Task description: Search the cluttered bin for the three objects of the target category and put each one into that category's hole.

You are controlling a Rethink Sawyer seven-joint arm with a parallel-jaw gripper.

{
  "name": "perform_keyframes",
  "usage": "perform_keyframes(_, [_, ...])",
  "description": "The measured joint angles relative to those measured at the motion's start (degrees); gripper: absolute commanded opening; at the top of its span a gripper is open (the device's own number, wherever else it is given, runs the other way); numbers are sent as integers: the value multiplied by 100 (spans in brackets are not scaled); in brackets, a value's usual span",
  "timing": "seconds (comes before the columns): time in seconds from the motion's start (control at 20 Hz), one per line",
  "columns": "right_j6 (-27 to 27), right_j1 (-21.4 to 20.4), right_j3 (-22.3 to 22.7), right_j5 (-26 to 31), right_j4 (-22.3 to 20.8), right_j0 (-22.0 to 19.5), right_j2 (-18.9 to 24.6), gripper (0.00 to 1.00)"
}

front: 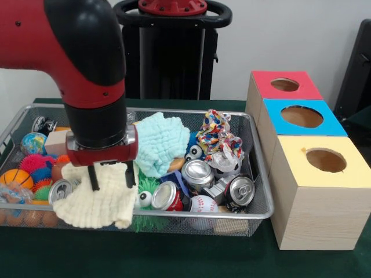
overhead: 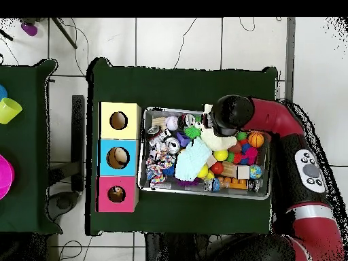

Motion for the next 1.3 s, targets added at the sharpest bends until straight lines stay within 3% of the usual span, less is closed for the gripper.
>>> perform_keyframes(0.4, [-181,310,-2,-164,-296,-508,288,100])
perform_keyframes(0.75, [-538,791,2,-791,-378,-997,778,100])
perform_keyframes(1.2, [-857,961,4,-723,-388,-1280,1095,100])
perform_keyframes(1.25, [-896,971,3,-708,-391,-1299,1120,0])
perform_keyframes(1.3, [-932,979,4,-699,-403,-1308,1138,0])
